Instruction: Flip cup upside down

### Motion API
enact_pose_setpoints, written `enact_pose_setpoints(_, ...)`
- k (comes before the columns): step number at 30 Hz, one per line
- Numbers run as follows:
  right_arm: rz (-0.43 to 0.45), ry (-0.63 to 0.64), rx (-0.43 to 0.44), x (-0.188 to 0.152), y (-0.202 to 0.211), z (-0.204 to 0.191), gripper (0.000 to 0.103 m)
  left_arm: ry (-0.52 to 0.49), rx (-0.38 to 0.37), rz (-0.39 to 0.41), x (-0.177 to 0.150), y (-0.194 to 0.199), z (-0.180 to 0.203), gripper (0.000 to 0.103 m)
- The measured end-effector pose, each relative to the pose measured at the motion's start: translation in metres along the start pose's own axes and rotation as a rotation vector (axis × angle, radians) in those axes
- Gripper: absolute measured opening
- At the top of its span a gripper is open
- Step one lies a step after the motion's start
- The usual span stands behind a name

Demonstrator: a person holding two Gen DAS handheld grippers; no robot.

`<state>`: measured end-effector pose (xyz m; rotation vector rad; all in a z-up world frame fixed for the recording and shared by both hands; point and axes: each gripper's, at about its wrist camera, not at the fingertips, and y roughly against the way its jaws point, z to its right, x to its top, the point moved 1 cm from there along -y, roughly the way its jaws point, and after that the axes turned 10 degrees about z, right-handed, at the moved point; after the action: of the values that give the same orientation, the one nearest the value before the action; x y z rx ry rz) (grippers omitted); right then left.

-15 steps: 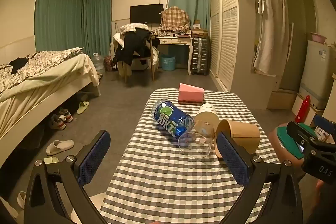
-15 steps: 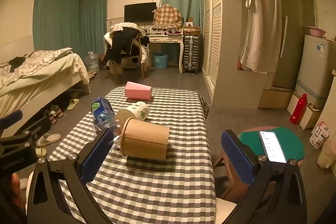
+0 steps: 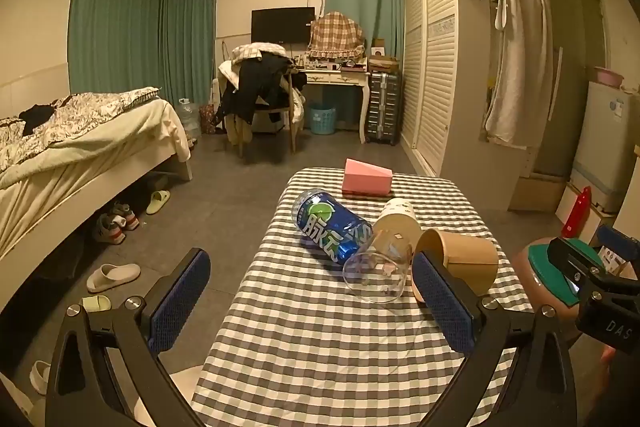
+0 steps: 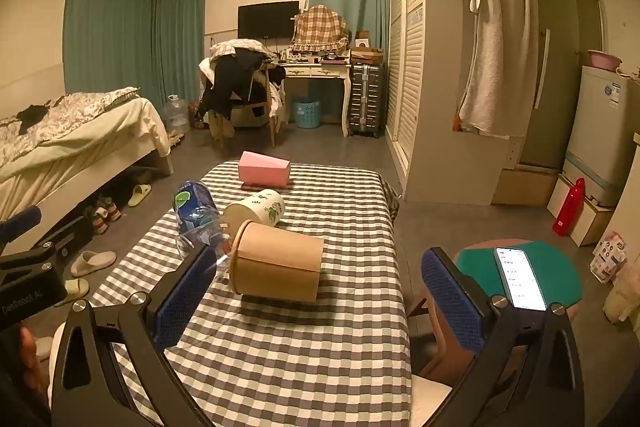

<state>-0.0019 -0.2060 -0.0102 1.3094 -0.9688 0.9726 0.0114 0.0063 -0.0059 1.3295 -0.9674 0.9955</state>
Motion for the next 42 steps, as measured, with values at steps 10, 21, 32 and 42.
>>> enact_pose_setpoints(10, -0.009, -0.003, 0.006, -0.003, -0.004, 0.001, 0.103, -0.004, 0.0, 0.006, 0.001, 0.002, -0.001, 0.103)
enact_pose_setpoints(21, -0.022, -0.003, 0.012, -0.003, -0.005, 0.0, 0.103, -0.003, 0.002, 0.004, 0.0, 0.004, -0.001, 0.103)
enact_pose_setpoints(32, -0.03, 0.001, 0.028, -0.003, -0.006, -0.004, 0.103, -0.006, 0.004, 0.005, -0.001, 0.003, -0.003, 0.103)
enact_pose_setpoints(42, -0.037, 0.006, 0.041, -0.004, -0.01, -0.007, 0.103, -0.011, 0.006, -0.002, -0.002, 0.002, -0.003, 0.103)
